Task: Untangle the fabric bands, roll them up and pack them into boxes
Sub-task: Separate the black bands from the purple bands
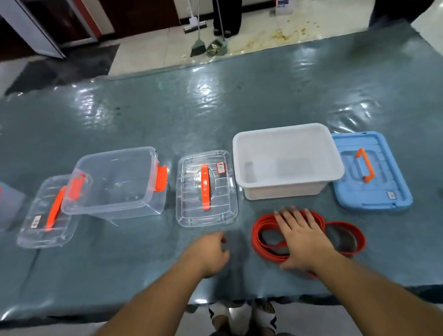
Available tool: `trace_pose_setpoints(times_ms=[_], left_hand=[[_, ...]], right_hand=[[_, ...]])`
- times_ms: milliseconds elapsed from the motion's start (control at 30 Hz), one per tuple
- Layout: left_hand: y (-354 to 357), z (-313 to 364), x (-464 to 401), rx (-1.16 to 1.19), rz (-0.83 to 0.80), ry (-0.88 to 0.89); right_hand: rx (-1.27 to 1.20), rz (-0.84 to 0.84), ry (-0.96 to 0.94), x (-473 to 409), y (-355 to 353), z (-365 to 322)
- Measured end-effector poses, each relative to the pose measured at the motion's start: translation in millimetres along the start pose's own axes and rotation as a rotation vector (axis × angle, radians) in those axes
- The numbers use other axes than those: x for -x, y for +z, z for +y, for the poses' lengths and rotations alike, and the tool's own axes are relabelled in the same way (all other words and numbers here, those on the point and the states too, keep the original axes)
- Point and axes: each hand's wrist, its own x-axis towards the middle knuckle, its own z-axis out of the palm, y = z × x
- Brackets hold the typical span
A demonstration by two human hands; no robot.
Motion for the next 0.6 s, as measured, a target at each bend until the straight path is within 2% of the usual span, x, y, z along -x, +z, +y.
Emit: trace_pose_setpoints(times_ms=[600], left_hand=[[-23, 12, 10, 0.021, 0.1, -0.005]], right_hand=[[-0.1, 0.148, -0.087, 12, -31, -28]])
